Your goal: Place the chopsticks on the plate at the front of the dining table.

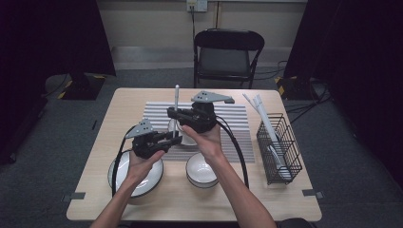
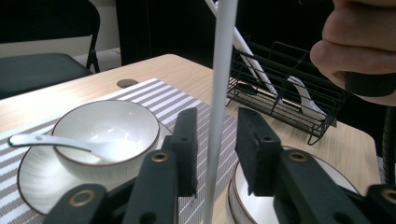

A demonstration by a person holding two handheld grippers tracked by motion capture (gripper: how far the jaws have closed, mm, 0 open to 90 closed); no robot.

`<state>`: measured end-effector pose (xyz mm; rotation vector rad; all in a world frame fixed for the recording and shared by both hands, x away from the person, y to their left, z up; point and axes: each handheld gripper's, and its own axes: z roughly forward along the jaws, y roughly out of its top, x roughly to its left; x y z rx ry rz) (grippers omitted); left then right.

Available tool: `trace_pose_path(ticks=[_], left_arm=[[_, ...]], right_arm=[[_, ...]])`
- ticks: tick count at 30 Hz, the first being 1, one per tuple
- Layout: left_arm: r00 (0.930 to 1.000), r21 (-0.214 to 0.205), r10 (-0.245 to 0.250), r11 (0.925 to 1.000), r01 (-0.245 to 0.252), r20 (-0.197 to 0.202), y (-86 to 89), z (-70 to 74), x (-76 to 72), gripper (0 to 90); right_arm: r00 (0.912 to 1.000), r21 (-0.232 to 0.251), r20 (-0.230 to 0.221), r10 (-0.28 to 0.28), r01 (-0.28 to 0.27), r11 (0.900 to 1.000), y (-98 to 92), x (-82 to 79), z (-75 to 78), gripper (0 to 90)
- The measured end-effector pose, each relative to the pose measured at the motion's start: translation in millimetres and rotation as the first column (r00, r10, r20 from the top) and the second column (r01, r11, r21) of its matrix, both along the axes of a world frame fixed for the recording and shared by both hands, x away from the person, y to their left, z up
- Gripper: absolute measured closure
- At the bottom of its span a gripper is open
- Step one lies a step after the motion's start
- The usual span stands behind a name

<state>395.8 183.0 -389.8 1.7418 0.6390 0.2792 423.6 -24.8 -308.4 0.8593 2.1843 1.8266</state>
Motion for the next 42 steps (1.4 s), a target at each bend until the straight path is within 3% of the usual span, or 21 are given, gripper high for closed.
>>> trace_pose_path(ticks=[7, 8, 19, 30, 39, 42], left_arm=[[0.9997, -0.007, -0.012, 0.9999, 0.011, -0.021, 3.3, -3.7, 1.2, 84.2], [0.9998, 0.01, -0.014, 0.9998, 0.014, -0.017, 3.1, -3.5, 0.5, 84.7], [0.9989, 0.017, -0.033, 0.9993, 0.034, -0.032, 1.7, -5.2, 0.7, 85.7], [0.9986, 0.023, -0.034, 0.9991, 0.035, -0.04, 0.1, -6.6, 0.3, 85.8], [0.9987, 0.029, -0.029, 0.9991, 0.03, -0.041, 2.7, -5.8, 0.4, 85.8], [0.999, 0.028, -0.019, 0.9994, 0.02, -0.039, 2.3, -6.1, 0.0, 85.8]], right_arm=[[0.9997, -0.001, -0.019, 0.013, -0.013, 0.9999, 1.9, 1.9, -7.6, 84.8], [0.9997, 0.0, -0.018, 0.014, -0.014, 0.9999, 2.3, 2.0, -8.3, 84.8], [0.9991, -0.028, -0.01, 0.04, -0.041, 0.9988, 0.1, 5.5, -10.7, 82.4], [0.9993, -0.075, -0.008, 0.038, -0.038, 0.9964, -3.1, 10.4, -12.9, 59.1], [0.9987, -0.063, -0.016, 0.049, -0.05, 0.9968, -6.0, 13.2, -12.4, 35.6], [0.9998, -0.08, -0.015, 0.014, -0.015, 0.9966, -5.2, 12.9, -12.4, 29.6]])
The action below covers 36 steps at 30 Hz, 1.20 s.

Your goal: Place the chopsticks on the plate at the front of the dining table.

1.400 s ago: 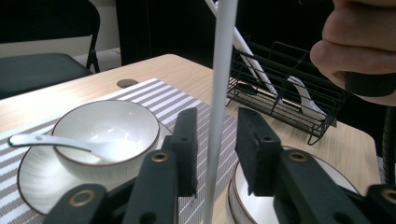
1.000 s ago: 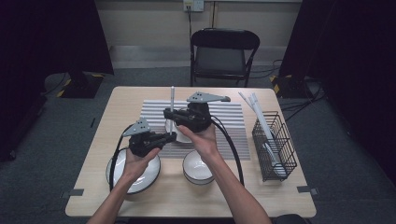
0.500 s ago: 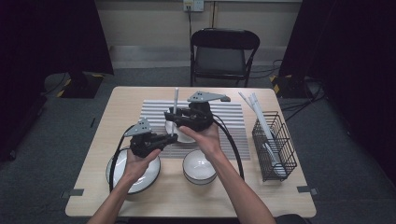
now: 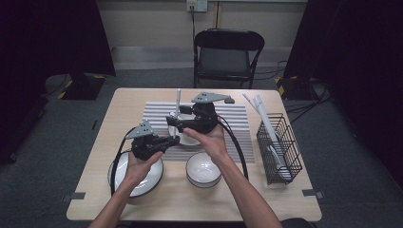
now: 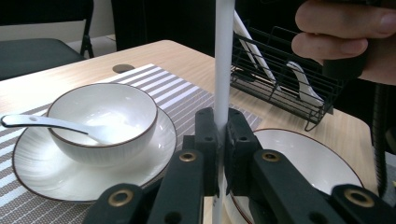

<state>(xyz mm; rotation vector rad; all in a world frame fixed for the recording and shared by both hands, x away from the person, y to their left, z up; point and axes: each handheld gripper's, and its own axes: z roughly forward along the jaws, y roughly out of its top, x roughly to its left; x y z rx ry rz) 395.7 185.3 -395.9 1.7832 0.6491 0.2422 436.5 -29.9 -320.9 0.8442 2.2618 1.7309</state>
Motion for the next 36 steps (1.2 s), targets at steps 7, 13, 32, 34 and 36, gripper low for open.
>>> trace_pose_path(ticks=[7, 13, 32, 34, 36], left_arm=[[0.9997, -0.004, 0.01, 0.9999, -0.01, -0.022, 1.6, -4.7, 1.5, 85.9], [0.9997, 0.004, 0.012, 0.9999, -0.012, -0.022, 3.0, -6.2, 2.9, 85.9], [0.9996, -0.004, -0.005, 1.0, 0.004, -0.029, 3.0, -5.2, 2.0, 85.9], [0.9995, -0.007, -0.003, 1.0, 0.003, -0.032, 2.4, -5.5, 2.1, 85.9], [0.9994, 0.0, -0.009, 1.0, 0.009, -0.034, 2.8, -5.9, 2.7, 85.9]], right_arm=[[0.9951, -0.068, 0.02, -0.097, 0.098, 0.9928, 0.0, 1.9, -3.9, 34.5], [0.9925, -0.094, 0.034, -0.118, 0.12, 0.9883, -3.5, 5.2, -11.5, 39.3], [0.9873, -0.072, -0.009, -0.159, 0.158, 0.9848, -16.2, 10.7, -20.0, 26.4], [0.9872, -0.073, -0.008, -0.159, 0.158, 0.9847, -17.2, 10.8, -21.2, 26.7], [0.9862, -0.076, -0.007, -0.165, 0.164, 0.9835, -17.6, 10.6, -22.2, 27.5]])
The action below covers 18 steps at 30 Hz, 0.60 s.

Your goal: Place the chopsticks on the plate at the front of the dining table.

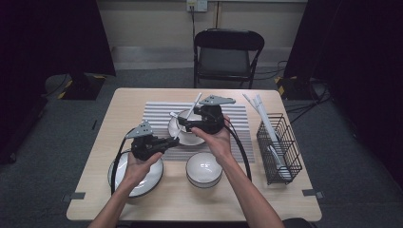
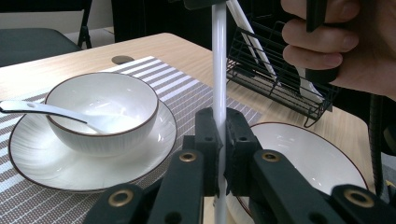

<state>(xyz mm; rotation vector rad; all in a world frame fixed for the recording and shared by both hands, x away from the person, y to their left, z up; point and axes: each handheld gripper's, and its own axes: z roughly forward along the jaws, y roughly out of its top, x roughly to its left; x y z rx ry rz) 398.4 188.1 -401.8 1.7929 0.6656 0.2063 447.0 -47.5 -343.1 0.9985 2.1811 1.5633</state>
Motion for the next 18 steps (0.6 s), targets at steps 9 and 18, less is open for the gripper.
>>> trace_pose_path(ticks=[9, 18], left_arm=[[0.9998, 0.002, 0.014, 0.9999, -0.014, -0.01, 0.3, -0.8, 0.7, 85.9], [0.9998, 0.002, 0.013, 0.9999, -0.013, -0.012, 1.7, -1.4, 1.0, 85.9]], right_arm=[[0.9998, -0.015, -0.015, -0.013, 0.013, 0.9998, -2.3, 1.9, -4.4, 26.3], [0.9994, -0.013, -0.026, -0.024, 0.023, 0.9996, -4.0, 4.2, -9.4, 24.0]])
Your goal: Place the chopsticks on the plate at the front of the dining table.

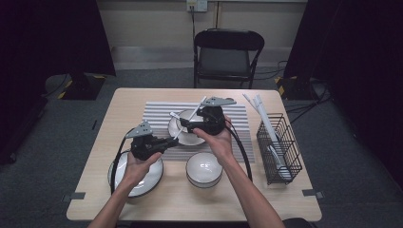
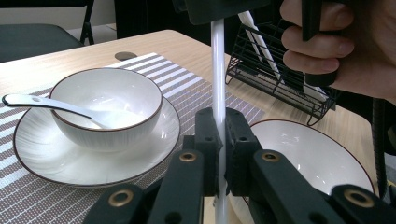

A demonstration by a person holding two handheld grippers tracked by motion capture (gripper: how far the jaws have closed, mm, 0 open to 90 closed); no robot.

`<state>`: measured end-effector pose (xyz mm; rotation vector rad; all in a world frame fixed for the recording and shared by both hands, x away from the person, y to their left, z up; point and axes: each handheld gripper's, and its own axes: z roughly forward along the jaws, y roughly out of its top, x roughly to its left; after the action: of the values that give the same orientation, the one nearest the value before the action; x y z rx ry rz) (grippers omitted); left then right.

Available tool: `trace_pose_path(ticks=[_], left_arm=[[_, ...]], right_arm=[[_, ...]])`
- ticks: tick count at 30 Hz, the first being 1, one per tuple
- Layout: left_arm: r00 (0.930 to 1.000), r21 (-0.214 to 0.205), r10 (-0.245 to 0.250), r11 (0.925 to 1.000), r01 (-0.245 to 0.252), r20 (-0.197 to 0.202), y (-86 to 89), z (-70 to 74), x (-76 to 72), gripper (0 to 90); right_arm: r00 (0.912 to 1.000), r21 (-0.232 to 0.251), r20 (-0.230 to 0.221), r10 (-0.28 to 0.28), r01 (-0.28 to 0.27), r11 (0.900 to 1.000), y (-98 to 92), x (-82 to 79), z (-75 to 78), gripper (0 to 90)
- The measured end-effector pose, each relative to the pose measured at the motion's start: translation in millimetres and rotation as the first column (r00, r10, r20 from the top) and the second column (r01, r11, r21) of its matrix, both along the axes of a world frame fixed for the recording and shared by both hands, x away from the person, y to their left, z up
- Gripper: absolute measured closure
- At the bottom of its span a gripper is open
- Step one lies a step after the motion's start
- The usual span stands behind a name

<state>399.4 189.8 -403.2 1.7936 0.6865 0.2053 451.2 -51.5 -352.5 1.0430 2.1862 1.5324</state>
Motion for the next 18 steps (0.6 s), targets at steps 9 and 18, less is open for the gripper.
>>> trace_pose_path(ticks=[9, 18], left_arm=[[1.0, 0.001, -0.002, 1.0, 0.002, 0.001, 0.3, -0.1, 0.0, 85.9], [1.0, 0.005, -0.006, 1.0, 0.006, -0.001, 0.0, -1.4, 0.4, 85.8]], right_arm=[[1.0, 0.004, -0.003, -0.002, 0.002, 1.0, -2.6, 1.0, -3.3, 23.9], [0.9999, 0.002, -0.011, -0.006, 0.006, 1.0, -4.4, 2.4, -8.5, 23.7]])
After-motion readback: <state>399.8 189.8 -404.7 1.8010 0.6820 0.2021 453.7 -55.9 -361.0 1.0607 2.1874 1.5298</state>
